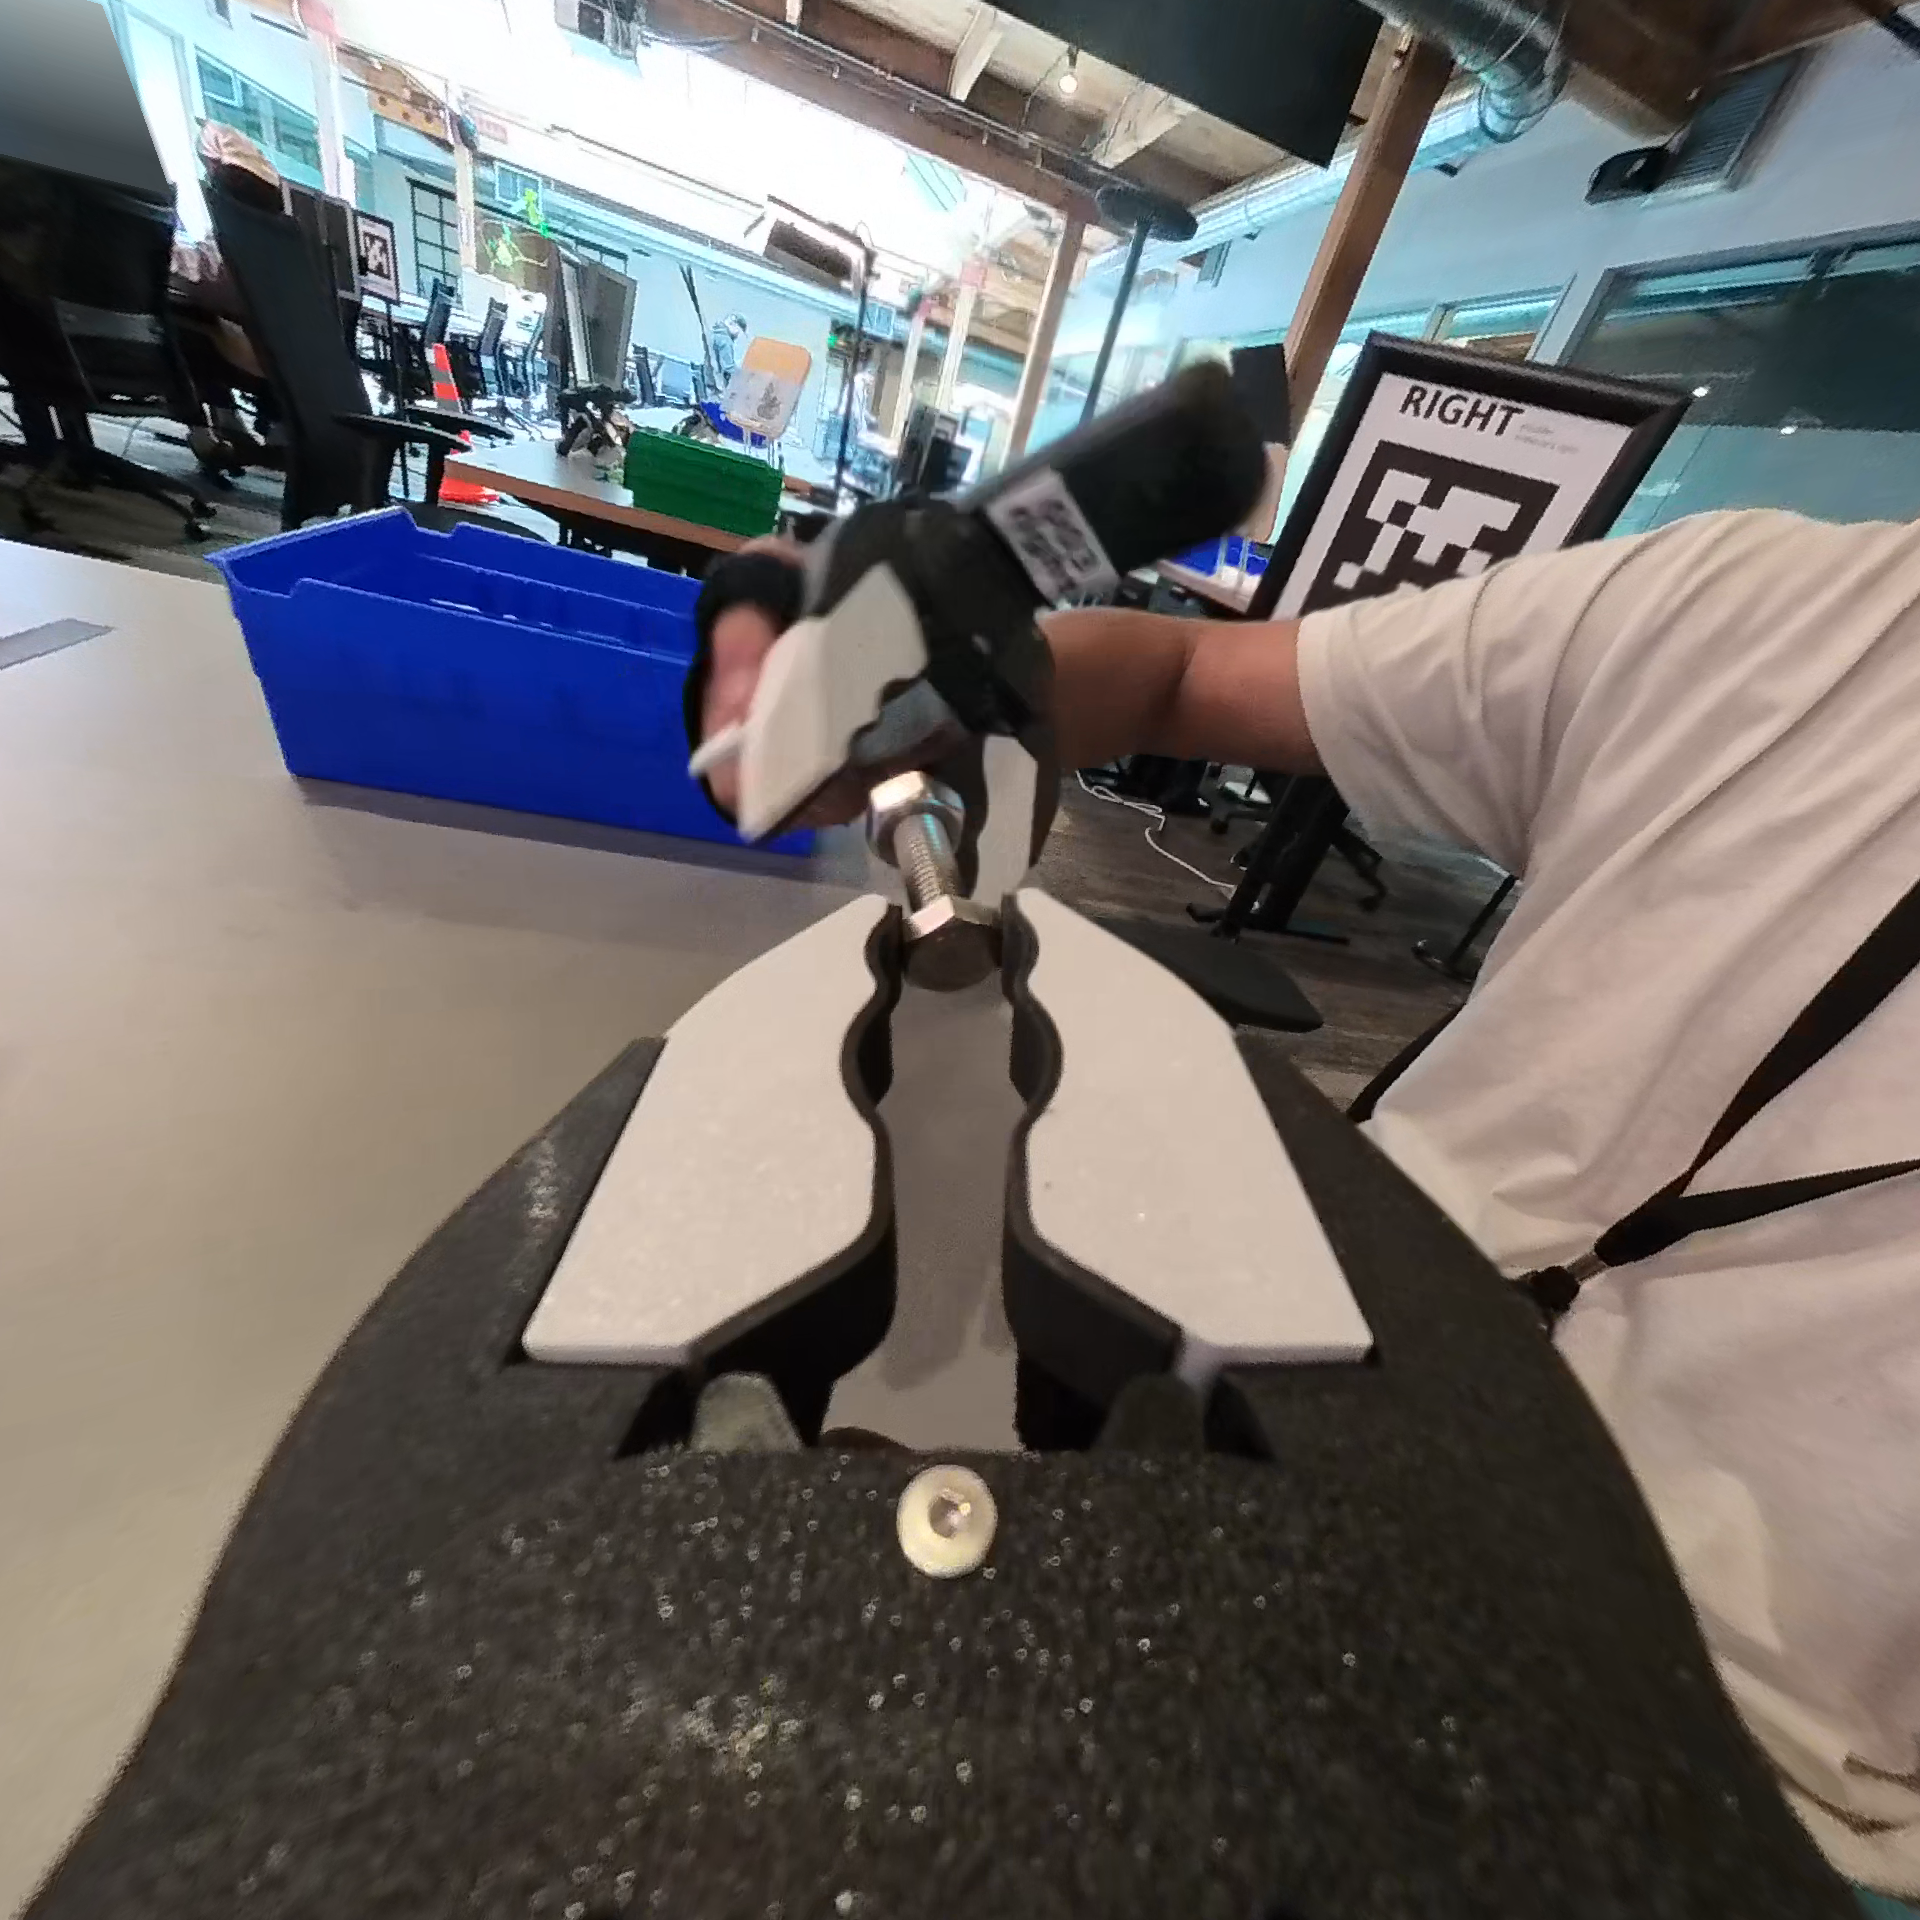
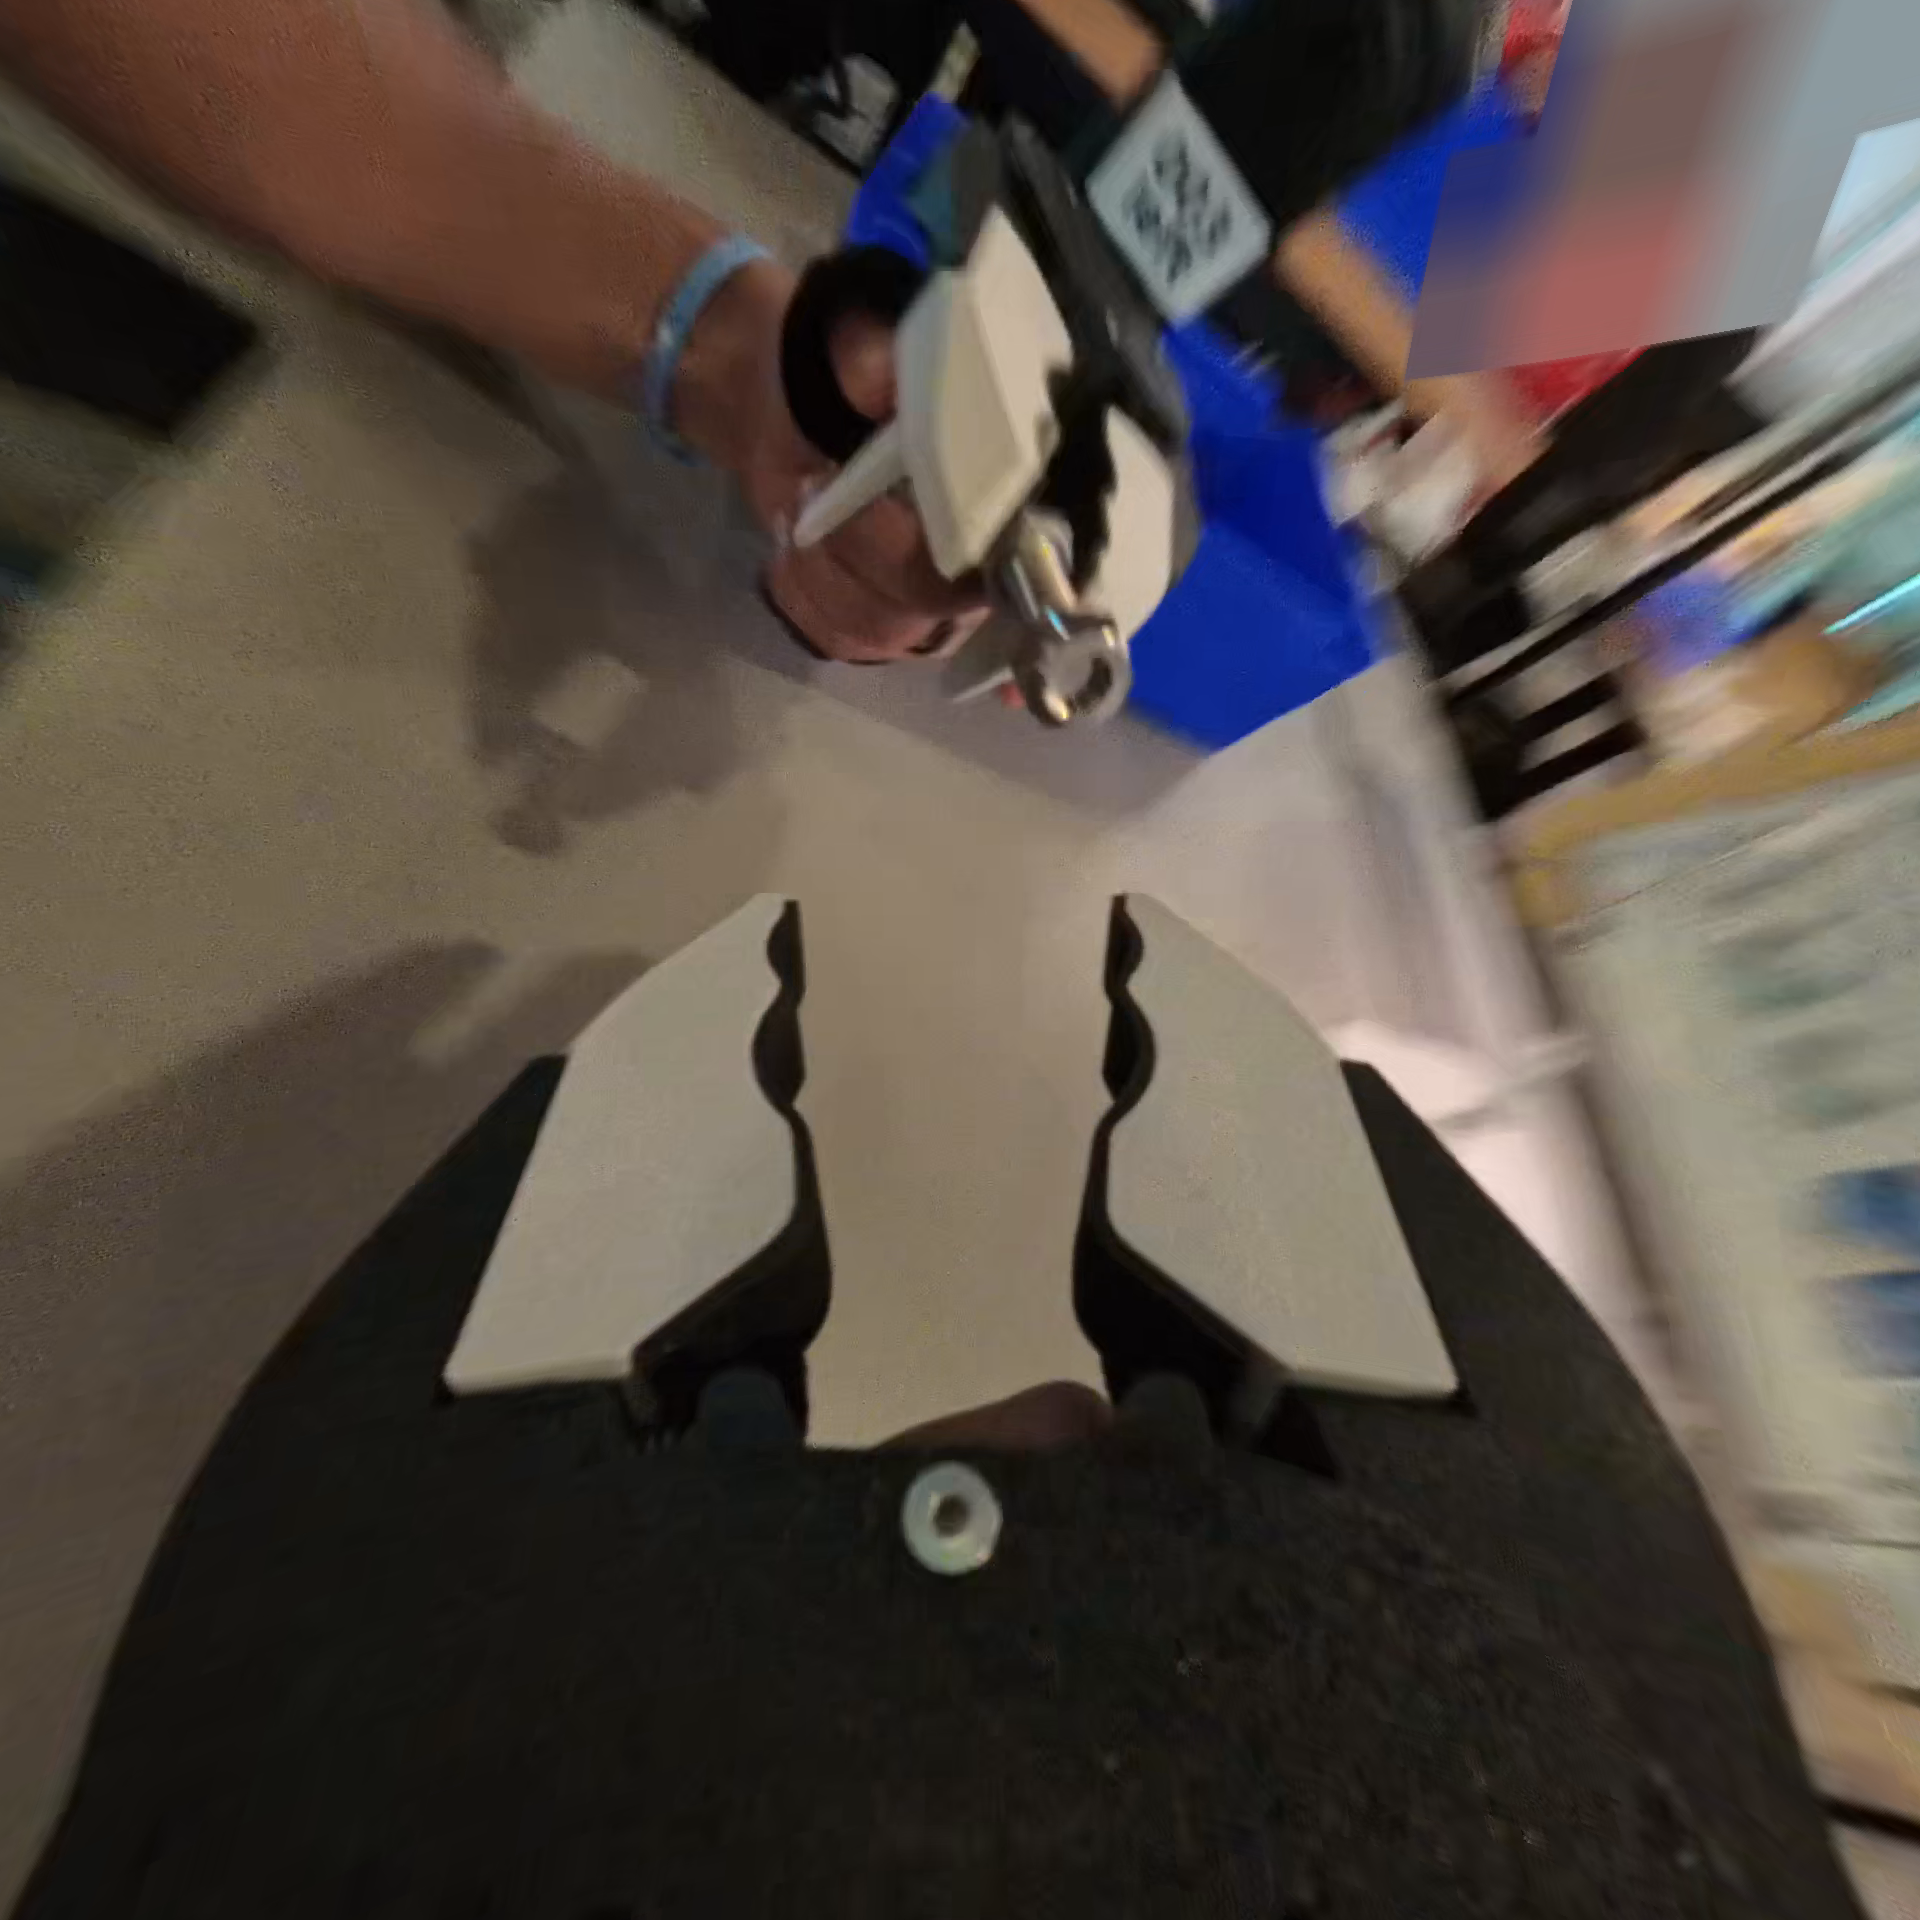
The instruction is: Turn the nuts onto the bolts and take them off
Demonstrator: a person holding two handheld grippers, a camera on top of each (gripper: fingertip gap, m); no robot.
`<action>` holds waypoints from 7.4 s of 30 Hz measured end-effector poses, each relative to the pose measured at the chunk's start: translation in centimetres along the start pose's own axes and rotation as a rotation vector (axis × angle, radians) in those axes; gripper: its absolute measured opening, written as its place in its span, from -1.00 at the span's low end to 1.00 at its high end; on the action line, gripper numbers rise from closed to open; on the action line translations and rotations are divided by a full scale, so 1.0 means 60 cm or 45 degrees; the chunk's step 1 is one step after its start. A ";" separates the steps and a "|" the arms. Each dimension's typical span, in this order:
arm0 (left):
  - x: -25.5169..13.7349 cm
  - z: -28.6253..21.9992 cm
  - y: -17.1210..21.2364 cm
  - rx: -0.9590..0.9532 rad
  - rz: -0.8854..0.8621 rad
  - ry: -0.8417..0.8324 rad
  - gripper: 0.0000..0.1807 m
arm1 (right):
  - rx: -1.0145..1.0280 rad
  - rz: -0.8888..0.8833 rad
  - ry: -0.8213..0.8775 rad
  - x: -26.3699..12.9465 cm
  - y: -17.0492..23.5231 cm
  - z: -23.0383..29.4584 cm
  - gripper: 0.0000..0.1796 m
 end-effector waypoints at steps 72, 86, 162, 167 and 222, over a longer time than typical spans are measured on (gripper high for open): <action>0.015 -0.005 0.024 0.021 0.119 0.034 -0.81 | 0.481 -0.142 -0.351 0.014 -0.045 0.013 -0.81; 0.005 0.008 0.018 0.022 0.096 -0.041 -0.81 | 1.399 -0.468 -1.046 0.029 -0.028 0.023 -0.40; -0.005 -0.002 0.004 0.060 0.070 -0.050 -0.81 | 0.263 0.050 -0.095 0.017 -0.062 -0.005 -0.80; -0.008 -0.002 0.001 0.076 0.064 -0.075 -0.81 | 0.891 -0.136 -0.580 0.015 -0.071 -0.002 -0.81; -0.006 0.011 0.002 0.172 0.116 -0.252 -0.81 | 1.842 -0.527 -1.402 0.018 -0.070 -0.014 -0.75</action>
Point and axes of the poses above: each gripper's, where its closed fingertips meet, x out along the fingers, y out of its underside, z = x × y across the jaws, the point moved 1 cm from there along -x, back along the fingers, and after that the axes turned 14 degrees about z, right-handed, at the moved point
